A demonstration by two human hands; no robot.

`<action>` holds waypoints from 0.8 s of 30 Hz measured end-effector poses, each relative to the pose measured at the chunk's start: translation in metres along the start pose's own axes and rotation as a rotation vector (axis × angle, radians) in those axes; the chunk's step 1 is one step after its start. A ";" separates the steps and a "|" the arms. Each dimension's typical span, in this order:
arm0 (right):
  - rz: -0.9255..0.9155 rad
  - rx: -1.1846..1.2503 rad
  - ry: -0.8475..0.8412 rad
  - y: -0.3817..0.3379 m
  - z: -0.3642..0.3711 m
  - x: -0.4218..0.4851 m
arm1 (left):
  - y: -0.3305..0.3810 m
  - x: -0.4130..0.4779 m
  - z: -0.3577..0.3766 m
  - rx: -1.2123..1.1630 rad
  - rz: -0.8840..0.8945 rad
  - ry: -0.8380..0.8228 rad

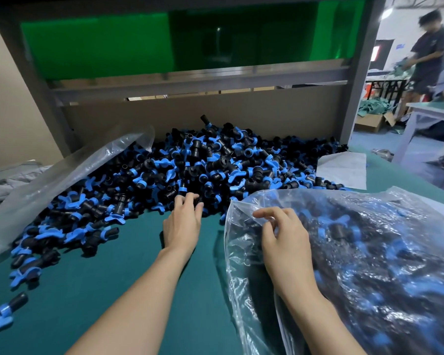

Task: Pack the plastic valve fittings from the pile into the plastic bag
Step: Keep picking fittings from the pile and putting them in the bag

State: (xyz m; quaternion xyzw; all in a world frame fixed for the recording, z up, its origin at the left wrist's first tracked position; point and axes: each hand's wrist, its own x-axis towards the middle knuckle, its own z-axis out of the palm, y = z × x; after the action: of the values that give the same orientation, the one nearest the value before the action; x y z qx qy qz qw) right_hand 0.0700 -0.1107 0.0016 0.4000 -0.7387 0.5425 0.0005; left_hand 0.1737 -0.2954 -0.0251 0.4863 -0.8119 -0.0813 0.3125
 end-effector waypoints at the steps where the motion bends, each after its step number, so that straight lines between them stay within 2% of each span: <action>1: -0.001 -0.005 0.000 0.000 0.000 0.000 | -0.001 0.000 0.000 -0.047 -0.003 0.021; 7: -0.008 -0.021 -0.009 -0.001 -0.001 -0.001 | -0.006 -0.011 -0.003 -0.327 -0.090 0.066; 13: -0.025 -0.065 -0.050 0.000 -0.001 0.000 | -0.010 -0.045 -0.022 -0.767 -0.305 0.114; 20: -0.039 -0.072 -0.058 0.002 0.000 -0.001 | -0.008 -0.066 -0.046 -1.361 -0.483 -0.085; 24: -0.069 -0.081 -0.083 0.002 0.001 -0.002 | -0.002 -0.066 -0.050 -1.532 -0.530 -0.148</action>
State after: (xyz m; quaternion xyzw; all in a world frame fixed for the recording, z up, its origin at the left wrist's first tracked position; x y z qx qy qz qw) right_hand 0.0703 -0.1099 -0.0009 0.4471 -0.7452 0.4947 0.0050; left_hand 0.2264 -0.2323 -0.0144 0.3069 -0.4074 -0.7174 0.4745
